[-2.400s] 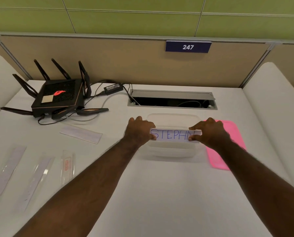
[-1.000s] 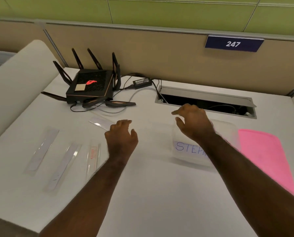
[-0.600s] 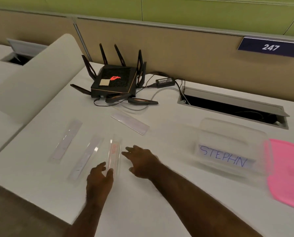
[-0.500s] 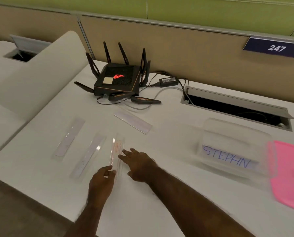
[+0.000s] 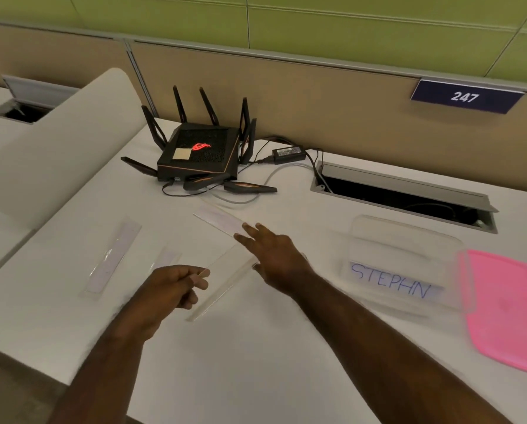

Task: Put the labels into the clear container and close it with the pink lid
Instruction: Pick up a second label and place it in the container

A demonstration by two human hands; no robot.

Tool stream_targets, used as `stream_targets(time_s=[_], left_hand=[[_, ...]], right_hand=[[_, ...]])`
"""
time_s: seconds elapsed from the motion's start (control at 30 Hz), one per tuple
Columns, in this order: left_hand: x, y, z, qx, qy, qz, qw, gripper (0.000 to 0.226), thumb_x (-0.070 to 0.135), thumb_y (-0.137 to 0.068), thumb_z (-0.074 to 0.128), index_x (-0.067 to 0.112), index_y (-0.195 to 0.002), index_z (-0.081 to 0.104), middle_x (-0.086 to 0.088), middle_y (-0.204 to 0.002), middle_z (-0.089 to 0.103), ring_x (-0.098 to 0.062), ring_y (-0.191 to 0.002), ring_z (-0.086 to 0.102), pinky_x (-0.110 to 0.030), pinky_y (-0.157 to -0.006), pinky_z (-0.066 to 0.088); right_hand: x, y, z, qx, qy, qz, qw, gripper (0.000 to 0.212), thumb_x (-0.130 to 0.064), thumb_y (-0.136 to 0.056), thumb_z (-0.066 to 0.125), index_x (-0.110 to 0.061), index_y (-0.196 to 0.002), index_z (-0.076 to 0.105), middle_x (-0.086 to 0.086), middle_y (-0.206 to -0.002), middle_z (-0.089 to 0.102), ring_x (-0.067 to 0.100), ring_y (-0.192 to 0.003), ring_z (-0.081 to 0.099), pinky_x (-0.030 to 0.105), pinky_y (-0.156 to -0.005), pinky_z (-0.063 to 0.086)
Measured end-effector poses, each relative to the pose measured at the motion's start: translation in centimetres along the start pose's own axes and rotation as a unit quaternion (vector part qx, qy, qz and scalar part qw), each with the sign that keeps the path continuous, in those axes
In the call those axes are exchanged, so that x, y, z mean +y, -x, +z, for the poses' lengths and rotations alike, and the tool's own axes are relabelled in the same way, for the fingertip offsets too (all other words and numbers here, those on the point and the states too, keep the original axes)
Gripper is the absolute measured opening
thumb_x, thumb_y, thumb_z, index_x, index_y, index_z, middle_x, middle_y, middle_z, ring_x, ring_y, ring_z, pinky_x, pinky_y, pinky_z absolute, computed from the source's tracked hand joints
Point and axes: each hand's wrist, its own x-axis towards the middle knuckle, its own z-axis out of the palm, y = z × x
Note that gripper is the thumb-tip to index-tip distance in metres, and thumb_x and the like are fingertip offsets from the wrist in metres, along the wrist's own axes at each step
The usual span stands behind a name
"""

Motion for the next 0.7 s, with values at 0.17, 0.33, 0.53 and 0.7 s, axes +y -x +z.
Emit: stream_targets(time_s=[0.17, 0.33, 0.53, 0.7], left_hand=[[4.0, -1.4, 1.6, -0.026, -0.068, 0.053, 0.996, 0.019, 0.019, -0.096, 0.055, 0.022, -0.105, 0.071, 0.0, -0.093, 0.076, -0.016, -0.07, 0.06, -0.024, -0.06, 0.051], [7.7, -3.4, 4.9, -0.035, -0.275, 0.179, 0.944, 0.058, 0.035, -0.078, 0.076, 0.032, -0.132, 0.054, 0.013, -0.12, 0.056, -0.009, -0.104, 0.056, -0.021, -0.076, 0.049], [11.6, -5.6, 11.3, -0.036, -0.352, 0.315, 0.881, 0.057, 0.03, -0.077, 0.078, 0.025, -0.131, 0.058, 0.004, -0.127, 0.059, -0.006, -0.101, 0.052, -0.021, -0.086, 0.042], [12.9, -7.8, 17.1, -0.091, -0.335, 0.324, 0.88, 0.049, 0.036, -0.077, 0.076, 0.028, -0.124, 0.063, 0.005, -0.123, 0.064, -0.013, -0.111, 0.057, -0.03, -0.095, 0.046]], right_hand=[[4.0, 1.6, -6.2, -0.023, 0.017, 0.022, 0.999, 0.074, -0.032, -0.084, 0.07, -0.029, -0.148, 0.033, -0.004, -0.149, 0.043, 0.019, -0.136, 0.038, 0.039, -0.105, 0.033], [8.1, 4.9, -12.0, -0.036, -0.072, 0.126, 0.989, 0.068, -0.042, -0.083, 0.068, -0.03, -0.143, 0.041, -0.008, -0.142, 0.049, 0.011, -0.121, 0.049, 0.029, -0.099, 0.041], [13.0, 10.0, -16.6, 0.0, -0.13, 0.216, 0.968, 0.061, -0.044, -0.075, 0.076, -0.027, -0.131, 0.057, -0.007, -0.133, 0.059, 0.007, -0.111, 0.054, 0.027, -0.093, 0.043], [16.4, 14.7, -18.6, 0.017, -0.086, 0.295, 0.951, 0.057, -0.054, -0.071, 0.074, -0.033, -0.123, 0.063, -0.008, -0.124, 0.065, 0.014, -0.109, 0.059, 0.038, -0.093, 0.049]])
